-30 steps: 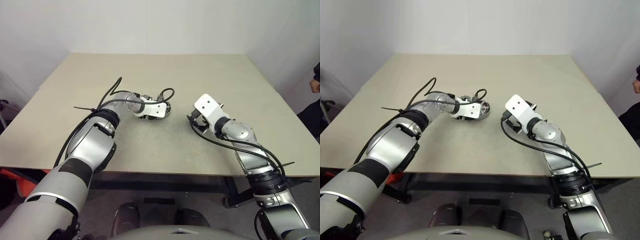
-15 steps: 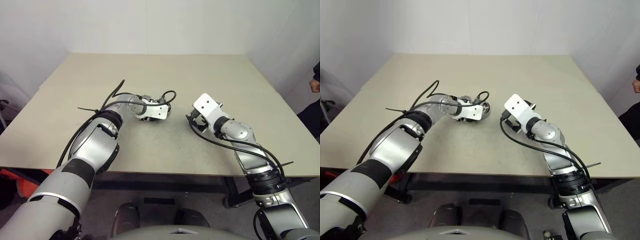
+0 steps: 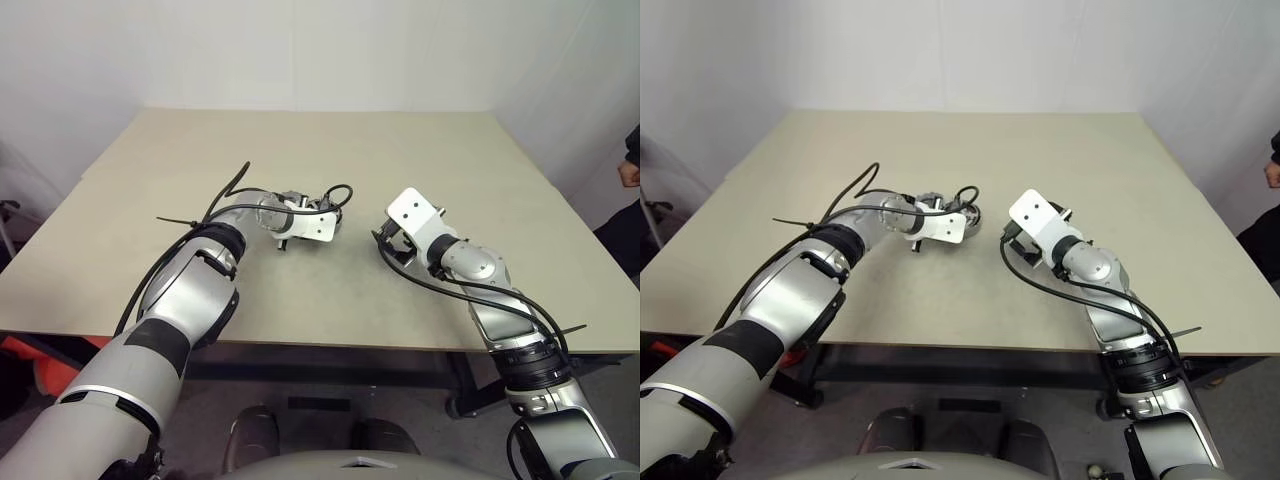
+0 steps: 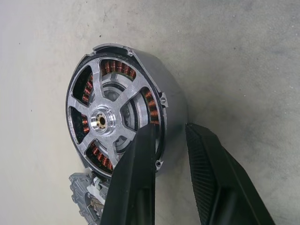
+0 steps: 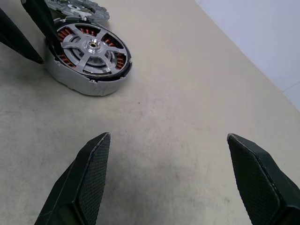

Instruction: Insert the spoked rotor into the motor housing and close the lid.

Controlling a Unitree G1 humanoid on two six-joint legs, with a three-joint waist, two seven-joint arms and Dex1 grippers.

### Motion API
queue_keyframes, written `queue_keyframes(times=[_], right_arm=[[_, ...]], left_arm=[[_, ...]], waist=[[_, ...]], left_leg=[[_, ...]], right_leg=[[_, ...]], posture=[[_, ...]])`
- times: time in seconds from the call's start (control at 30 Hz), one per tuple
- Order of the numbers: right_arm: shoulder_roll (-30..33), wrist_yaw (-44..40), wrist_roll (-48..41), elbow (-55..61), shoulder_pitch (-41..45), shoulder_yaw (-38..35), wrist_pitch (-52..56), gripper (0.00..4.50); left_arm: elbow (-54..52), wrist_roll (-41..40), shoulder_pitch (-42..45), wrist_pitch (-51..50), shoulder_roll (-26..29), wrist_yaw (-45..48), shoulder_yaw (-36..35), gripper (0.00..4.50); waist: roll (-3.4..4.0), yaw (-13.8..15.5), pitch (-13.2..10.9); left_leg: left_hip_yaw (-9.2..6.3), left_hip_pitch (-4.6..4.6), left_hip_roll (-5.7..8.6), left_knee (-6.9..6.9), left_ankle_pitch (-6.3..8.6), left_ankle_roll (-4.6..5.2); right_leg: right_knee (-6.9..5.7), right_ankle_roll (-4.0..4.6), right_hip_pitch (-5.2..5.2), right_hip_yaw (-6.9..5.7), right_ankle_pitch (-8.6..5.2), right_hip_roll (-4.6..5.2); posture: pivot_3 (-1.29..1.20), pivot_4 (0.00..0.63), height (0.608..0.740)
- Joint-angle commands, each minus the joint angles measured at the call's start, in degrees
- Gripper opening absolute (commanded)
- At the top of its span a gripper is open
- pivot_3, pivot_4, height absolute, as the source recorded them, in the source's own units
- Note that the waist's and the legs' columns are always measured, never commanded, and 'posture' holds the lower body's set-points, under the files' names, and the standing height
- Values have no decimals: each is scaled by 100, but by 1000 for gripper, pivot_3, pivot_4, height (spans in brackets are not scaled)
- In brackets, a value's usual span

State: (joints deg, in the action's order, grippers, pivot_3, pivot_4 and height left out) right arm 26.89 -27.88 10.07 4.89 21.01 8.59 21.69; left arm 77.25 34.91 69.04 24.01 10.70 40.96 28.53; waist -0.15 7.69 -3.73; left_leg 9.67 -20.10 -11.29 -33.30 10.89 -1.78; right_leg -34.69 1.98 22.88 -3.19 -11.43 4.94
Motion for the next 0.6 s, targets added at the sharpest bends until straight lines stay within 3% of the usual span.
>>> queue_keyframes(times=[0.03, 0.17, 0.6], right_arm=[[22, 47, -6, 124, 113, -92, -93, 4500], [32, 34, -10, 131, 115, -92, -94, 4500], [13, 48, 24, 101, 114, -42, -103, 4500]], left_arm=[[7, 10, -23, -34, 83, 31, 15, 1052], [1, 26, -14, -33, 92, -38, 27, 273], [-20, 19, 34, 83, 142, -55, 27, 273]], waist=[[0, 0, 0], [2, -1, 1], [1, -1, 0]], left_leg=[[0, 0, 1, 0, 0, 0], [1, 3, 1, 1, 0, 0], [-2, 2, 2, 2, -1, 0]], right_leg=[[0, 0, 0, 0, 0, 1], [0, 0, -3, 0, 0, 1], [0, -3, -2, 0, 0, 3]], posture=[[0, 0, 740], [0, 0, 740], [0, 0, 740]])
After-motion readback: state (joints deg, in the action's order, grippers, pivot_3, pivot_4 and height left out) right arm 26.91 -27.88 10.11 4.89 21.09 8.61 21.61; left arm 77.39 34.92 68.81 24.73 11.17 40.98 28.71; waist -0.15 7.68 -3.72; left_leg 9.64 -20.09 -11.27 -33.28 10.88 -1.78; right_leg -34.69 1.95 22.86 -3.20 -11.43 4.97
